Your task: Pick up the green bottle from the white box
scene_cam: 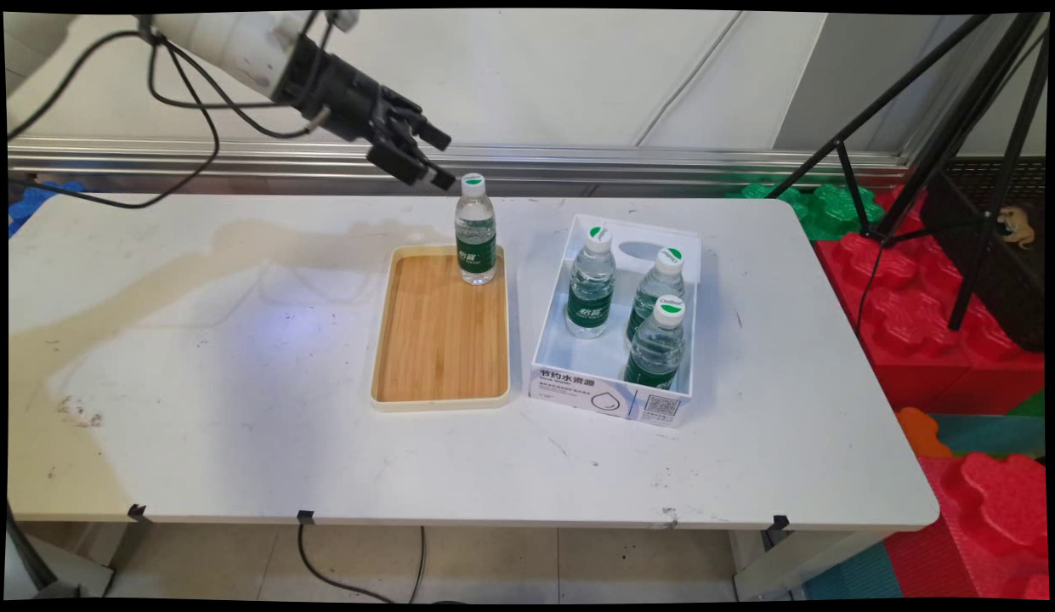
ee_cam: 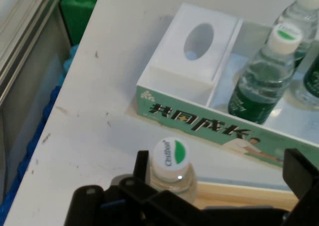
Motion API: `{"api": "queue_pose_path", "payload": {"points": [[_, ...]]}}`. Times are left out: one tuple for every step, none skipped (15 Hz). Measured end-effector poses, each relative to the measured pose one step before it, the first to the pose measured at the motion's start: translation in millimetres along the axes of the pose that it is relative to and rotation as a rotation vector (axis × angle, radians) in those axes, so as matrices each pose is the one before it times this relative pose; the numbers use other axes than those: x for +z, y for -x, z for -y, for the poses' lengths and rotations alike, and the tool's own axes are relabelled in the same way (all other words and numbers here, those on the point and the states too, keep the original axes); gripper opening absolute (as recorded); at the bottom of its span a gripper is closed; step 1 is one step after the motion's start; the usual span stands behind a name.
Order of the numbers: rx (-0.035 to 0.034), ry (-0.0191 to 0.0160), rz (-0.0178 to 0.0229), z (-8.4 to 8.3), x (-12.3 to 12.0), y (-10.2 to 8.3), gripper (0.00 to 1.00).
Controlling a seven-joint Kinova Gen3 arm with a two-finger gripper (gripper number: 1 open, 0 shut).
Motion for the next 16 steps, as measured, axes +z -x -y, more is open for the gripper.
{"api": "queue_pose_path", "payload": {"points": [[0.00055,0.00033,-0.00532,-2.76,-8.09,-3.13,1.00],[0.00024,0.00183,-0.00770,-3.32,-9.09,-3.76,1.00],[0.00002,0.00326,-0.00872,-3.46,-8.82,-3.76,1.00],[0.00015,0.00329,-0.00795,-3.23,-7.54,-3.07,1.00],[0.00030,0.00380,-0.00809,-3.84,-8.42,-3.14,1.00],[0.00045,0.00368,-0.00716,-3.78,-7.82,-2.85,1.00],[0.00033,0.00293,-0.00478,-3.31,-6.22,-2.05,1.00],[0.00148,0.00424,-0.00513,-3.50,-6.14,-2.49,1.00],[0.00210,0.00364,-0.00465,-3.33,-5.41,-2.27,1.00],[0.00177,0.00245,-0.00317,-2.70,-3.92,-1.79,1.00],[0.00378,0.00227,-0.00312,-2.71,-3.59,-2.24,1.00],[0.00395,0.00160,-0.00219,-2.29,-2.66,-2.16,1.00],[0.00330,0.00010,0.00060,-1.53,-1.15,-2.05,1.00],[0.00460,0.00010,0.00143,-1.62,-0.77,-2.39,1.00],[0.00574,0.00144,0.00279,-1.35,0.65,-2.86,1.00],[0.00641,0.00217,0.00304,-0.87,1.90,-3.14,1.00]]}}
